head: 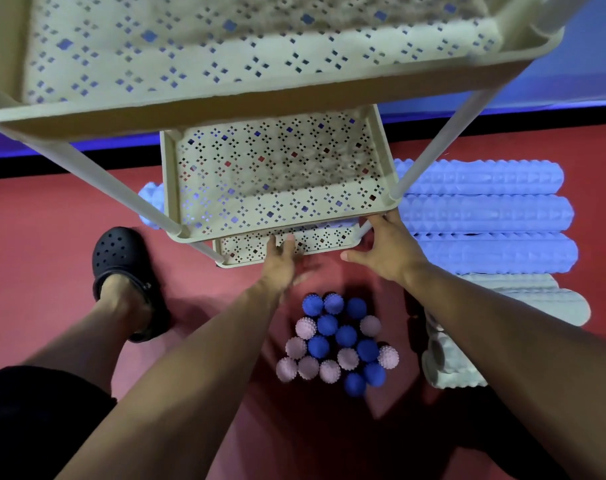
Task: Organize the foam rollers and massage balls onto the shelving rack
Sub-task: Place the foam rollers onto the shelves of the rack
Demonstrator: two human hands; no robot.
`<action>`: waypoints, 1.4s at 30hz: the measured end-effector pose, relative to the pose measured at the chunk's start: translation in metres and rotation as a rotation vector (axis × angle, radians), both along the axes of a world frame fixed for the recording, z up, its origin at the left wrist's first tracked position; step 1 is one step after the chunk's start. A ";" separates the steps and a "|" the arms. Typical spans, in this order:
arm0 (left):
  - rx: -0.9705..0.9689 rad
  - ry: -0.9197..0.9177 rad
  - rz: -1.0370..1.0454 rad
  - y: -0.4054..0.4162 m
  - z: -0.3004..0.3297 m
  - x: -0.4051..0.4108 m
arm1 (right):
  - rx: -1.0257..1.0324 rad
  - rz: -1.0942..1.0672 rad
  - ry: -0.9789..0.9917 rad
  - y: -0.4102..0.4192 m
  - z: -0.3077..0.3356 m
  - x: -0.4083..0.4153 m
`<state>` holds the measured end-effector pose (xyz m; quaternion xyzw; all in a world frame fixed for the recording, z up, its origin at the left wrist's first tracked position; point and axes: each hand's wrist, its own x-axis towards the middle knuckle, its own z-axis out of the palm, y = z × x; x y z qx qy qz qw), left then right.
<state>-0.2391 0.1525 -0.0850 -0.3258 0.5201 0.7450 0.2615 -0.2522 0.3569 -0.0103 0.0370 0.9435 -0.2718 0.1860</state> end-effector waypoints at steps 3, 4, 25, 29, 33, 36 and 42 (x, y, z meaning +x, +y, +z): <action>-0.325 0.140 -0.264 -0.005 0.001 0.014 | -0.022 -0.005 0.007 -0.003 0.000 -0.001; -0.407 0.195 -0.328 -0.012 0.003 0.018 | -0.025 -0.012 0.005 -0.003 0.000 -0.001; -0.972 0.228 -0.428 -0.252 0.001 -0.021 | -0.033 -0.082 -0.292 -0.052 -0.030 0.008; -0.992 0.309 -0.442 -0.239 0.008 -0.032 | -0.038 -0.154 -0.286 -0.062 -0.044 -0.015; -1.058 0.328 -0.610 -0.239 0.005 -0.041 | -0.036 -0.232 -0.328 -0.062 -0.052 -0.038; -1.075 0.276 -0.706 -0.246 0.005 -0.045 | -0.125 -0.280 -0.401 -0.053 -0.058 -0.053; -1.071 0.318 -0.752 -0.246 0.009 -0.044 | -0.214 -0.313 -0.409 -0.058 -0.061 -0.055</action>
